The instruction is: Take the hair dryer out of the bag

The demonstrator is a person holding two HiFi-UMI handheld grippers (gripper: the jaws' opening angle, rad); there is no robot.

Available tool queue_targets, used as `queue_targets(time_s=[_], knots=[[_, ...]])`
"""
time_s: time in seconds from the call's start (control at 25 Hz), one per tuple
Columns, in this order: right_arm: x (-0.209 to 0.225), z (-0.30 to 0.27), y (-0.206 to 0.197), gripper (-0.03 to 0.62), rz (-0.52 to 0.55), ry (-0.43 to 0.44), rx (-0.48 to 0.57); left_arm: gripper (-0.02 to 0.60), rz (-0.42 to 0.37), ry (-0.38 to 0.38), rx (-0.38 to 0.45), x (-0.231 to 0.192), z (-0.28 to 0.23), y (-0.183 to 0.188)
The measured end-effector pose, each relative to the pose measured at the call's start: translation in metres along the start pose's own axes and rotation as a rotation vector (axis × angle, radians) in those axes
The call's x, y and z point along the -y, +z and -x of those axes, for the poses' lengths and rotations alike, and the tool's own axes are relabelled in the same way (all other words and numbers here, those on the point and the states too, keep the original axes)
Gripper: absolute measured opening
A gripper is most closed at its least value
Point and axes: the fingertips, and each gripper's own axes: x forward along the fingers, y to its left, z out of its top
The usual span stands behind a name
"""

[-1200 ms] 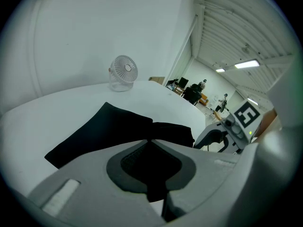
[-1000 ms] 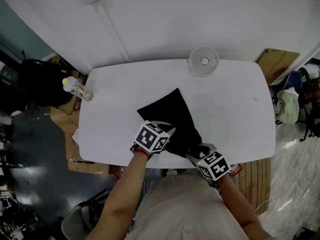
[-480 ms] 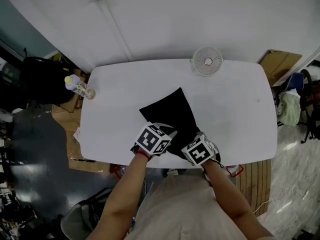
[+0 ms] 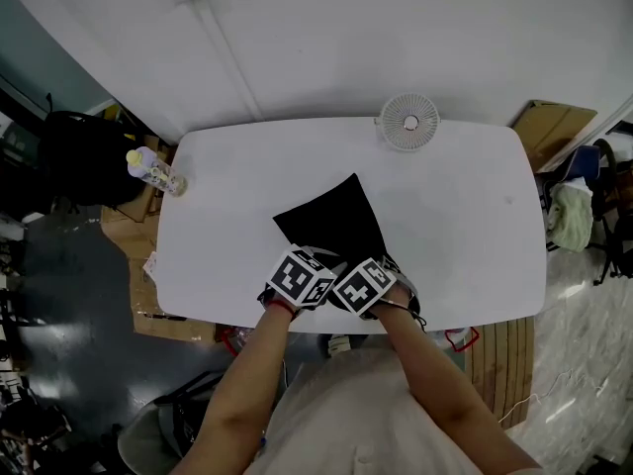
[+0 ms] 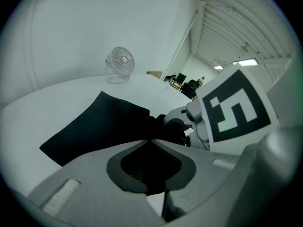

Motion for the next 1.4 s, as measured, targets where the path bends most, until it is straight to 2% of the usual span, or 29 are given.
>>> queue_targets(time_s=[0.12,0.36,0.48,0.56,0.64,0.72,0.88,1.0,1.08,1.28,1.4], knots=[[0.0,0.001,-0.002,0.233,-0.034,0.022,-0.004,0.026,0.005,0.005,0.002,0.0,0.001,0.001],[0.005,0.014,-0.006,0.224,-0.094,0.063,0.063,0.028,-0.016,0.003,0.032,0.004,0.008,0.01],[0.006,0.021,-0.013,0.224,-0.12,0.084,0.091,0.044,0.003,-0.025,0.103,0.01,0.017,0.02],[0.008,0.024,-0.018,0.224,-0.115,0.08,0.112,0.119,0.022,-0.04,0.163,0.011,0.029,0.025],[0.008,0.026,-0.024,0.224,-0.107,0.083,0.134,0.13,0.053,-0.042,0.222,0.005,0.043,0.027],[0.008,0.028,-0.031,0.224,-0.099,0.095,0.155,0.13,0.097,-0.012,0.257,-0.01,0.054,0.024],[0.007,0.03,-0.045,0.224,-0.063,0.128,0.183,0.145,0.113,0.055,0.208,-0.04,0.047,0.007],[0.007,0.034,-0.047,0.224,-0.013,0.14,0.213,0.234,0.065,0.019,0.152,-0.035,0.031,0.001],[0.007,0.036,-0.047,0.224,0.021,0.14,0.226,0.267,0.012,-0.01,0.113,-0.026,0.021,-0.001],[0.005,0.034,-0.058,0.224,0.099,0.137,0.202,0.275,-0.081,-0.022,-0.004,-0.022,0.003,-0.016],[0.004,0.032,-0.061,0.224,0.113,0.131,0.194,0.275,-0.078,-0.027,-0.026,-0.023,-0.002,-0.021]])
